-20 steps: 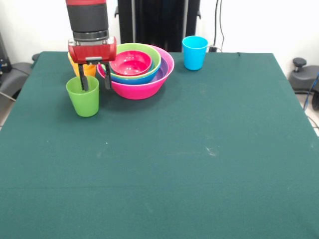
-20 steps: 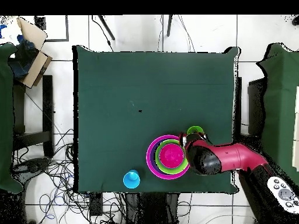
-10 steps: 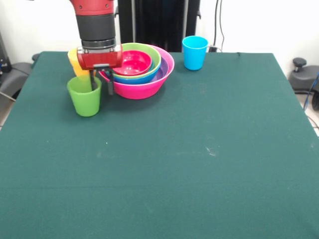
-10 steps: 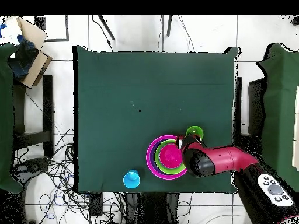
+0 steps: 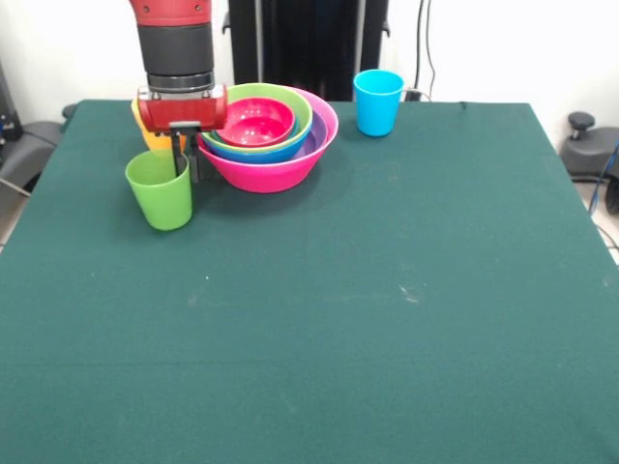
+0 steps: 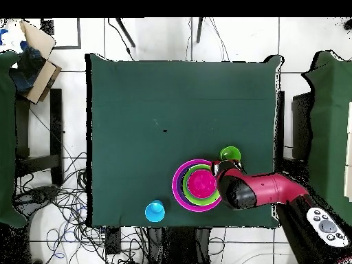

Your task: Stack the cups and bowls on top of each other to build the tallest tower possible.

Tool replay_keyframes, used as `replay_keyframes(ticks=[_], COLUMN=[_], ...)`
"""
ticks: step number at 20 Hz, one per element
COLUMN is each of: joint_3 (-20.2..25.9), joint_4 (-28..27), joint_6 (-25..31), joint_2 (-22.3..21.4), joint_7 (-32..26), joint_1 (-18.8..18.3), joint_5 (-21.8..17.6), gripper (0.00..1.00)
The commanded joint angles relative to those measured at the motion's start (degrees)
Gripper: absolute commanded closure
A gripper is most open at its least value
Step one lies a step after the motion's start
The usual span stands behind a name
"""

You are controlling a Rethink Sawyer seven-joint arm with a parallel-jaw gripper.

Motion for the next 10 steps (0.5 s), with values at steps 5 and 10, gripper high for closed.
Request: replay_keyframes(ticks=[5,10], joint_3=[3.9,9.9], joint_4=[0.6,8.5], joint_6=[3.1,11.7], joint_2=[-3.2,-16.7], joint_7=[-0.8,-5.3], joint_1=[-1.0,-4.1], joint_5=[1.8,10.9], gripper=[1.0,1.0])
